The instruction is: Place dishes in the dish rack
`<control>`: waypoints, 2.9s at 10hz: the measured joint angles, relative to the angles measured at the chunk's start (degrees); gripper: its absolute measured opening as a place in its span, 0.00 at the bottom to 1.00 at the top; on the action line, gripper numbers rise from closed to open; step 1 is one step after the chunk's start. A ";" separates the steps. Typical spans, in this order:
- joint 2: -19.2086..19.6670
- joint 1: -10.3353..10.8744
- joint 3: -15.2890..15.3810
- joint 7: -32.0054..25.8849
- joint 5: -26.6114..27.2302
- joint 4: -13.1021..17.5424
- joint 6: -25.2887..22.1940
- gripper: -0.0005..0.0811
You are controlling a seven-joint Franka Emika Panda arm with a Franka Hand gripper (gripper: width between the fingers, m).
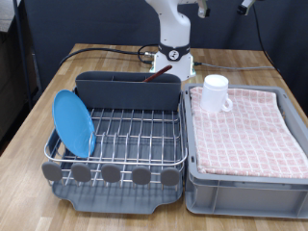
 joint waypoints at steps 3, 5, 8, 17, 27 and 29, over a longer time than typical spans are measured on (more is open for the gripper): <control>-0.07 1.35 2.68 0.53 0.11 -0.94 0.34 0.99; -0.36 1.87 4.04 0.60 0.22 -1.99 0.42 0.99; -0.75 2.14 5.92 1.34 0.24 -3.59 0.42 0.99; 0.00 2.18 6.98 1.54 1.72 -14.77 9.37 0.99; 7.22 2.23 9.18 -2.39 -0.88 -15.15 15.24 0.99; 8.56 2.23 9.57 -2.91 -1.53 -15.31 16.09 0.99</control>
